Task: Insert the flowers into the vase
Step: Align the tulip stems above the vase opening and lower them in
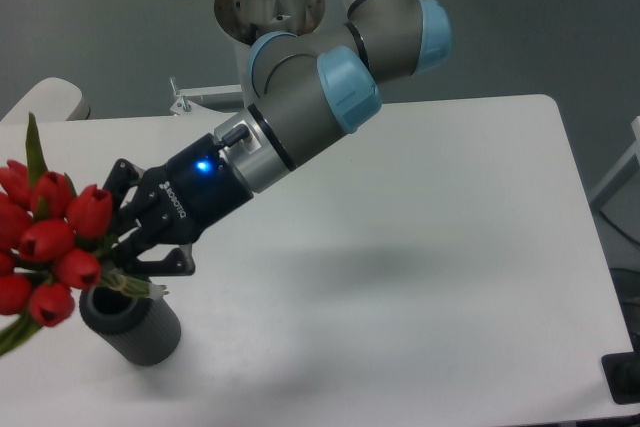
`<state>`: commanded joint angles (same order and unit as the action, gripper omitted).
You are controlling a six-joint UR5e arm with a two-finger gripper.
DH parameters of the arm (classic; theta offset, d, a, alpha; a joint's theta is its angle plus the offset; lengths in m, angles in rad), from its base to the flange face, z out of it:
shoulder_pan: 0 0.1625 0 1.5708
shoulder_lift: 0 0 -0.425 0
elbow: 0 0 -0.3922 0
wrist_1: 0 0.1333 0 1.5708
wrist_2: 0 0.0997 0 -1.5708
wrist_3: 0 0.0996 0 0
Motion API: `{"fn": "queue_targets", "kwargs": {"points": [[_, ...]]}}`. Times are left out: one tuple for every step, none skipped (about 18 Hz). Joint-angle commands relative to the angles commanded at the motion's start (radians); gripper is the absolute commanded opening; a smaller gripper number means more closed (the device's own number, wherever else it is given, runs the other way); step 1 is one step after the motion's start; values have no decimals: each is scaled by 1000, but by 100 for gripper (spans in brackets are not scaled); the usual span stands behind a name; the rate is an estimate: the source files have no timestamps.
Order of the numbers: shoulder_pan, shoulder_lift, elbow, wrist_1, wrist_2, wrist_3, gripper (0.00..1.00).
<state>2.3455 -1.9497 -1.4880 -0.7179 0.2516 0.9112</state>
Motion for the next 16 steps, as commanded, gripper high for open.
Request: {"fn": "queue_targets", "kwargs": {"points": [[-6,0,0,0,-2,0,24],[-14,0,0,0,-2,5,24],[-15,0,-3,0,-6,17,24],[-20,-2,-11,0,-6,32,24],[-32,0,-17,0,-8,52,24],[-35,0,-24,0,-12,67,24],[-37,0,-28,0,-26,74,25],[-40,-3,-29,0,-41,74,25],[-41,-5,-38,0,-46,75,25],[-43,-2,-49,2,-51,78,25],[-41,2,-52,0,-51,81,25],[-43,2,-52,0,-51,81,25],[-44,2,-52,2,-51,81,25],[-45,0,-52,2,-51,83,25],[-46,-3,-54,2,-51,83,25],[-46,-3,-60,0,-51,83,25]]}}
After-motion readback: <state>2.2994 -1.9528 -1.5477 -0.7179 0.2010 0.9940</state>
